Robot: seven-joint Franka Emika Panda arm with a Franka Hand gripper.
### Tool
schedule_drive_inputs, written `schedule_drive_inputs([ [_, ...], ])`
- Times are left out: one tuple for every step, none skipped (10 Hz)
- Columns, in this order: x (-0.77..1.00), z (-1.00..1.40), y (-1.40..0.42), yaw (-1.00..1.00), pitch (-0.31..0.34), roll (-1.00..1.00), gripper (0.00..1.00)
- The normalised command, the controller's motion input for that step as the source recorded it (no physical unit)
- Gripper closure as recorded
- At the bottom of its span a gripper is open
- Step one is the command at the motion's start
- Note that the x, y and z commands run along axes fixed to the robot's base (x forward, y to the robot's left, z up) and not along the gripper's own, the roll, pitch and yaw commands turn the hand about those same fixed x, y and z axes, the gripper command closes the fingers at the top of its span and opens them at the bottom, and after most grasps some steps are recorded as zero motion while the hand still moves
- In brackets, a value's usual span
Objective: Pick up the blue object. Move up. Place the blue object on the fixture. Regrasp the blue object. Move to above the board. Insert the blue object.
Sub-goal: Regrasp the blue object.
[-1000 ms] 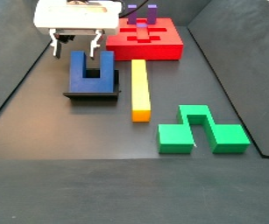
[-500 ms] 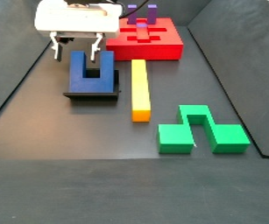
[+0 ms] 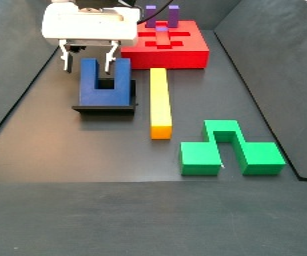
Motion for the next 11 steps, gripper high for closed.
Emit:
schedule_drive_inputs([
  [0.03,0.00,0.00,0.00,0.000,0.00,0.00],
  [0.06,0.00,0.00,0.00,0.000,0.00,0.00],
  [0.10,0.00,0.01,0.00,0.000,0.00,0.00],
  [0.12,0.00,0.02,0.00,0.000,0.00,0.00],
  [0.10,0.00,0.02,0.01,0.000,0.00,0.00],
  [0.10,0.00,0.04,0.01,0.000,0.00,0.00],
  [0.04,0.00,0.03,0.01,0.000,0.00,0.00],
  [0.00,-0.09,0.02,0.00,0.000,0.00,0.00],
  [0.00,-0.12,0.03,0.00,0.000,0.00,0.00],
  [0.00,-0.15,0.05,0.01,-0.009,0.00,0.00],
  [0.00,-0.05,0.04,0.00,0.000,0.00,0.00],
])
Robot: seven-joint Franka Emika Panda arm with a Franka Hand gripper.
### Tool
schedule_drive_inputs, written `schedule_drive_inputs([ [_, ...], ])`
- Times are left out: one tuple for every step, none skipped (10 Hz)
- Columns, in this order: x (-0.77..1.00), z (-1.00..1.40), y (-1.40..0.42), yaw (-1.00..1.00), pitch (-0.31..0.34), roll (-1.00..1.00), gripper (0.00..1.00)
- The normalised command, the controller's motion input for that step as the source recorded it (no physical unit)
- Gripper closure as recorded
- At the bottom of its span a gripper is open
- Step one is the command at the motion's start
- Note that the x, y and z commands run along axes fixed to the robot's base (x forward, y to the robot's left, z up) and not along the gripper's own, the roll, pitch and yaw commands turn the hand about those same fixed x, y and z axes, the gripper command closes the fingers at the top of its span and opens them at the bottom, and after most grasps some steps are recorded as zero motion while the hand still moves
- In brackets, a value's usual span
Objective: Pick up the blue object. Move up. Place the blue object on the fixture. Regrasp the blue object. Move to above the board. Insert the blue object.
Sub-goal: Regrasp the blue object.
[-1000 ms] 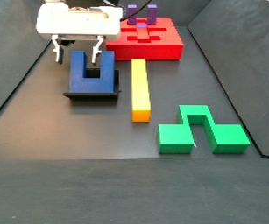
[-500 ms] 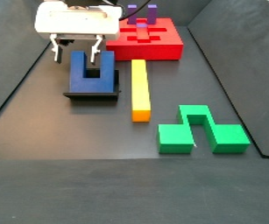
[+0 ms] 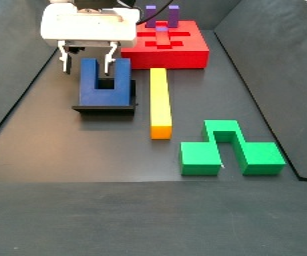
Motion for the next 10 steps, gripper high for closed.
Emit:
schedule_drive_inputs([
  [0.00,0.00,0.00,0.03,0.000,0.00,0.00],
  [0.00,0.00,0.00,0.00,0.000,0.00,0.00],
  [0.00,0.00,0.00,0.00,0.000,0.00,1.00],
  [0.00,0.00,0.00,0.00,0.000,0.00,1.00],
  [0.00,0.00,0.00,0.00,0.000,0.00,1.00],
  [0.00,0.00,0.00,0.00,0.000,0.00,1.00],
  [0.00,0.00,0.00,0.00,0.000,0.00,1.00],
  [0.00,0.00,0.00,0.00,0.000,0.00,1.00],
  [0.00,0.00,0.00,0.00,0.000,0.00,1.00],
  [0.00,0.00,0.00,0.00,0.000,0.00,1.00],
])
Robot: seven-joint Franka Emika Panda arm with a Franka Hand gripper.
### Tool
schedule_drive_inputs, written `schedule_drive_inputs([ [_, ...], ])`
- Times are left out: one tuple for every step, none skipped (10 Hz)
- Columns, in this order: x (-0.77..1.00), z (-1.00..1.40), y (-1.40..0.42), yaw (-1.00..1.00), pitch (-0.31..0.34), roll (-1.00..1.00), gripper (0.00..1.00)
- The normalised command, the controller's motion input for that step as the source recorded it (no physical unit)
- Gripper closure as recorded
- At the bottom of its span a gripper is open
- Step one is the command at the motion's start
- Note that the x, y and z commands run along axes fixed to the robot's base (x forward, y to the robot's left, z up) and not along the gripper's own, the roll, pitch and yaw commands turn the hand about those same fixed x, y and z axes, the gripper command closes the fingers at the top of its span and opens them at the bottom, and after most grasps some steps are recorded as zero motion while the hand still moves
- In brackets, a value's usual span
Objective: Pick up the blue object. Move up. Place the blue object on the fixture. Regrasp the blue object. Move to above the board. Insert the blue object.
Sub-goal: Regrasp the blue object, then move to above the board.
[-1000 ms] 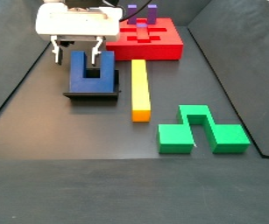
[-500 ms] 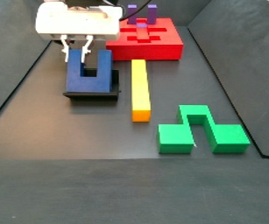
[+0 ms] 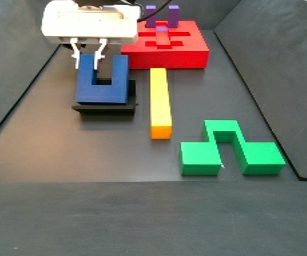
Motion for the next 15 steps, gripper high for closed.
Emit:
schedule_drive_inputs([
  [0.00,0.00,0.00,0.00,0.000,0.00,1.00],
  [0.00,0.00,0.00,0.00,0.000,0.00,1.00],
  [0.00,0.00,0.00,0.00,0.000,0.00,1.00],
  [0.00,0.00,0.00,0.00,0.000,0.00,1.00],
  [0.00,0.00,0.00,0.00,0.000,0.00,1.00],
  [0.00,0.00,0.00,0.00,0.000,0.00,1.00],
  [0.00,0.00,0.00,0.00,0.000,0.00,1.00],
  [0.00,0.00,0.00,0.00,0.000,0.00,1.00],
  [0.00,1.40,0.00,0.00,0.000,0.00,1.00],
  [0.00,1.40,-0.02,0.03,-0.016,-0.05,1.00],
  [-0.03,1.40,-0.01,0.02,-0.037,-0.11,1.00],
  [-0.04,1.40,0.01,0.00,-0.048,-0.08,1.00],
  [-0.03,1.40,0.00,-0.01,-0.029,-0.06,1.00],
  [-0.03,1.40,0.00,-0.02,-0.010,-0.02,1.00],
  [-0.02,1.40,0.00,-0.02,-0.003,-0.01,1.00],
])
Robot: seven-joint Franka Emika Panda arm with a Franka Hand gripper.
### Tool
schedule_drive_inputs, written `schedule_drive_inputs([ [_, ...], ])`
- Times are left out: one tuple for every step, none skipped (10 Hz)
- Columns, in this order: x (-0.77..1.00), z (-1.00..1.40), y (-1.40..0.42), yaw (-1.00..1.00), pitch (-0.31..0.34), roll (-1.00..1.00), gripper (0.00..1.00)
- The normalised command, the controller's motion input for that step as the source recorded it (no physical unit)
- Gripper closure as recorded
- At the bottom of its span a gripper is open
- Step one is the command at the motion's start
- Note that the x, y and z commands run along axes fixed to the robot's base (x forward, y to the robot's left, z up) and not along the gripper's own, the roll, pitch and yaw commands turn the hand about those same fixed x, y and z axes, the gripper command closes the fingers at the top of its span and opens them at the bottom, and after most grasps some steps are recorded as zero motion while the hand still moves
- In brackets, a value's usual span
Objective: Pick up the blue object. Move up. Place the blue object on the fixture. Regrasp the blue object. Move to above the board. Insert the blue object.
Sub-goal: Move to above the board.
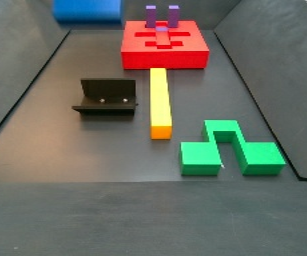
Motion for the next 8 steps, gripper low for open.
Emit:
schedule_drive_inputs([
  [-0.02,0.78,-0.01,-0.02,0.024,-0.02,1.00],
  [0.01,0.33,0.00,-0.02,0.042,0.00,1.00],
  [0.02,0.19,-0.02,-0.01,0.051,0.01,1.00],
  [-1.29,0.31,-1.40,0.03,0.117,-1.00,1.00],
  [-1.30,0.29,-1.40,0.03,0.117,-1.00,1.00],
  [-1.40,0.32,-1.39,0.04,0.079,-1.00,1.00],
  [-1.40,0.29,-1.32,0.06,0.071,-1.00,1.00],
  [-1.40,0.29,-1.33,0.06,0.069,-1.00,1.00],
])
